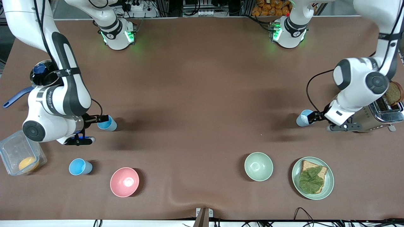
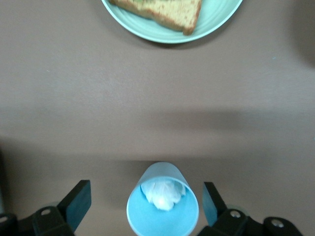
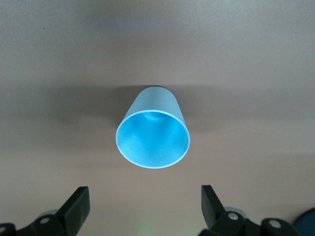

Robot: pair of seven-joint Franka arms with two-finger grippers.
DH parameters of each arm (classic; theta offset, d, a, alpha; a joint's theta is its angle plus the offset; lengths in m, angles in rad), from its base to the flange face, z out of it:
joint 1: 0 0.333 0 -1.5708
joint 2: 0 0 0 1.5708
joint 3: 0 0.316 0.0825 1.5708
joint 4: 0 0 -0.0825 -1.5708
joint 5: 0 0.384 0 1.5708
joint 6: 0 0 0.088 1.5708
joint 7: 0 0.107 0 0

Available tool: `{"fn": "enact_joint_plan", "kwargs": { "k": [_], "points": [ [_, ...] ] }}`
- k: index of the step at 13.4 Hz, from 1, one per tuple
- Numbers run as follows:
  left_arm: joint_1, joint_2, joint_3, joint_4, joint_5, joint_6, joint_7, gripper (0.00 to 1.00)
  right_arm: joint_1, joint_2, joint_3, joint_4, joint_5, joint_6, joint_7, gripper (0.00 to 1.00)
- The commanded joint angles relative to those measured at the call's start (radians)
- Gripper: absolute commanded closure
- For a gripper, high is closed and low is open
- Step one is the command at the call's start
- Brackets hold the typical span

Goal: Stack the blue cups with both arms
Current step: 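Close the right gripper and the left gripper around the blue cups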

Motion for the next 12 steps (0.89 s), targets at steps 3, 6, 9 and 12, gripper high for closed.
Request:
{"fn": "enact_joint_plan", "kwargs": {
  "k": [3,6,9,12],
  "points": [
    [0.007,0.032,-0.007,-0.054,0.015,0.075,0.008,0.00,-0.002,0.042,-0.005,0.022,-0.045,0.020,0.011,0.00],
    [0.007,0.021,-0.007,-0.074,0.015,0.074,0.010,0.00,-0.016,0.080,-0.005,0.017,-0.060,0.052,0.008,0.00],
    [0.009,0.004,-0.007,-0.076,0.015,0.068,0.036,0.00,-0.043,0.117,-0.004,0.017,-0.059,0.081,0.002,0.00],
    [0.028,-0.008,-0.007,-0.076,0.015,0.065,0.067,0.00,-0.042,0.122,-0.004,0.013,-0.056,0.082,0.003,0.65]
  ]
}}
